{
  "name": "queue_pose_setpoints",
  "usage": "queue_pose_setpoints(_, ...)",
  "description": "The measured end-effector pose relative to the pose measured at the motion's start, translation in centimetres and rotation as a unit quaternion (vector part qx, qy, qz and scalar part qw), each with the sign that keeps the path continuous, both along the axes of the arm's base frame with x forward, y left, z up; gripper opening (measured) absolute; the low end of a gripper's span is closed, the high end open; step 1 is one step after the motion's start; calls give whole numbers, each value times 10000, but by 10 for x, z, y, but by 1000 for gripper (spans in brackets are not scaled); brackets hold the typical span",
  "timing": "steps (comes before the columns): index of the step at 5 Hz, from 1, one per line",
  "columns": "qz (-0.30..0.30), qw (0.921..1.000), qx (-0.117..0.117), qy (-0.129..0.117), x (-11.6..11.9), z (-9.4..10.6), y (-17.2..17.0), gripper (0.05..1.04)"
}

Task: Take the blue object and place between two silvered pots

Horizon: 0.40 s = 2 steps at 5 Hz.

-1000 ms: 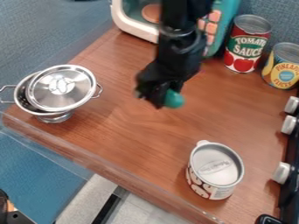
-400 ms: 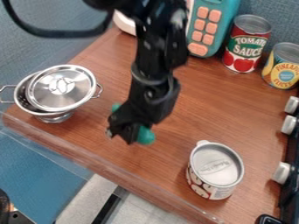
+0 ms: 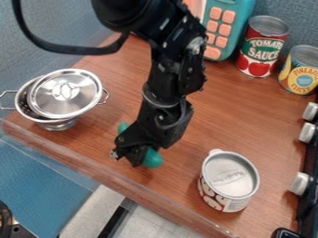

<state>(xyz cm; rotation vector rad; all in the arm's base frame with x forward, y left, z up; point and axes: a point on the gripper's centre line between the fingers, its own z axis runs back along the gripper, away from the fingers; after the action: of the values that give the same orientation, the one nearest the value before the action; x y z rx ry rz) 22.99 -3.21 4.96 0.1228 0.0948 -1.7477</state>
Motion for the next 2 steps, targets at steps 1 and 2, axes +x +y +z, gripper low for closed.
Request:
queue_pose_setpoints(1,205,9996,-91,160,-1,-1,6,820)
queue_pose_setpoints(2,224,9997,-56,124,3,-1,8,1007)
